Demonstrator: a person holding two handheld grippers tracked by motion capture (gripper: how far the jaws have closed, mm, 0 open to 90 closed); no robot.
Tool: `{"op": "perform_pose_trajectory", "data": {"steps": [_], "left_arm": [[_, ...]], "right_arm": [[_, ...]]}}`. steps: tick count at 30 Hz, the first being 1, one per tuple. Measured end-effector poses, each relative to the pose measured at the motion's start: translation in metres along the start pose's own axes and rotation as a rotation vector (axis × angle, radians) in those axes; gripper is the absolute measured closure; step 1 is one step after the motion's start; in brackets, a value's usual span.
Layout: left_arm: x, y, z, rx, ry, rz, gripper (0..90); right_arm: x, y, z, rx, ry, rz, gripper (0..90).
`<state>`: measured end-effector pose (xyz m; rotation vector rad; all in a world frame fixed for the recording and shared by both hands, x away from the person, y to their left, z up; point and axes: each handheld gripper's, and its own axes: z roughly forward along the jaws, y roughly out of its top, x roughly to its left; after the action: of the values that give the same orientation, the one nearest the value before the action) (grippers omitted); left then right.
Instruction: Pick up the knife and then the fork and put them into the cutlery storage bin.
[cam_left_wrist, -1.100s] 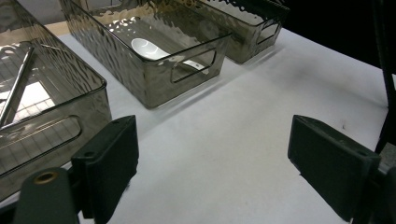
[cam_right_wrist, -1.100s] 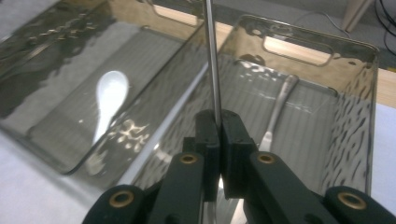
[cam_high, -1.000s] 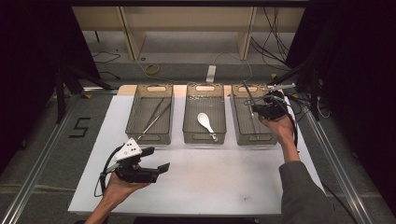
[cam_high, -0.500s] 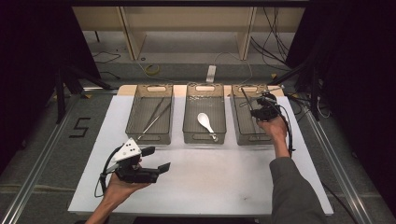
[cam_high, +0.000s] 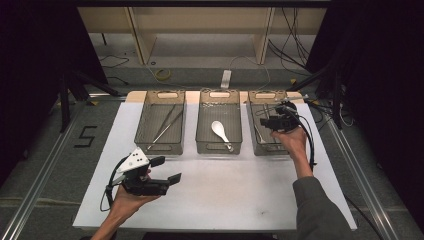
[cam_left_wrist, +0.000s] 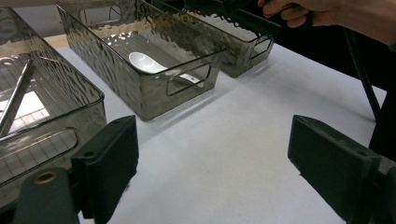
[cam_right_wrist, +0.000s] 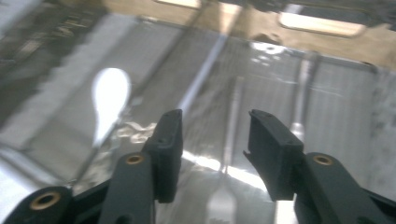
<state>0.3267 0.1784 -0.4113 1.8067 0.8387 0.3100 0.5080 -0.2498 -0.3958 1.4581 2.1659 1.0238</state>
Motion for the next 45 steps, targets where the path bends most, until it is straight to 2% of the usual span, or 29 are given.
{"op": "perform_pose_trajectory", "data": {"steps": [4,12,21,28,35,39,45], "left_arm": [[0.001,0.0,0.0,-0.007,-0.007,-0.008,15.8],[0.001,0.0,0.0,-0.006,-0.019,-0.018,15.7],[0.002,0.0,-0.001,-0.014,-0.028,-0.03,15.7],[0.001,0.0,0.0,-0.011,-0.036,-0.024,15.5],[0.001,0.0,0.0,-0.012,-0.042,-0.027,15.5],[0.0,0.0,0.0,-0.014,-0.047,-0.027,15.5],[0.001,0.0,-0.001,-0.02,-0.05,-0.027,15.5]], "right_arm": [[0.013,-0.009,-0.013,-0.045,0.069,-0.001,44.7],[0.039,-0.027,-0.041,-0.146,0.201,-0.002,32.3],[0.068,-0.052,-0.063,-0.205,0.276,-0.072,28.0],[0.081,-0.077,-0.076,-0.258,0.333,-0.086,27.6],[0.088,-0.096,-0.081,-0.281,0.341,-0.116,27.6],[0.089,-0.104,-0.086,-0.315,0.344,-0.116,27.3],[0.091,-0.117,-0.093,-0.33,0.338,-0.124,26.5]]}}
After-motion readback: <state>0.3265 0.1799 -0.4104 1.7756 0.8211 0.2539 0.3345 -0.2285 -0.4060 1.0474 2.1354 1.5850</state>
